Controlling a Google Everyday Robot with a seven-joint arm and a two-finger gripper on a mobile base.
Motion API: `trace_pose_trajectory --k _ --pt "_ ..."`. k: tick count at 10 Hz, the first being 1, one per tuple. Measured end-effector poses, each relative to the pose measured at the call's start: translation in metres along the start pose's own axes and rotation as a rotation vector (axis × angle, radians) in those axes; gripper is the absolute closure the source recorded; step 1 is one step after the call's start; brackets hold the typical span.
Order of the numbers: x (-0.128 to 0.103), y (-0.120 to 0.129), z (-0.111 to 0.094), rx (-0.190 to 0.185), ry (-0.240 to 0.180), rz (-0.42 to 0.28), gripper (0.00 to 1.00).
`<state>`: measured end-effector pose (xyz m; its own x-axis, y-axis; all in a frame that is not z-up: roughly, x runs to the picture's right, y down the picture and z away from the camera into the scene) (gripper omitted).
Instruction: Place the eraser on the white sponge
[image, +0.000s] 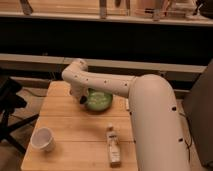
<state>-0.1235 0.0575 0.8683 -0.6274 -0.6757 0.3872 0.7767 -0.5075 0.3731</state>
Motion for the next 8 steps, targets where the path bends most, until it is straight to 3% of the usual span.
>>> trace_pose_trajectory --k 2,6,8 --pt "-0.014 0.02 -0.003 0.0 0.0 0.014 1.0" --pt "-0.008 0.015 -0.006 0.013 0.004 0.04 1.0" --pt "-0.016 0.03 -0.008 0.018 0.005 0.064 1.0"
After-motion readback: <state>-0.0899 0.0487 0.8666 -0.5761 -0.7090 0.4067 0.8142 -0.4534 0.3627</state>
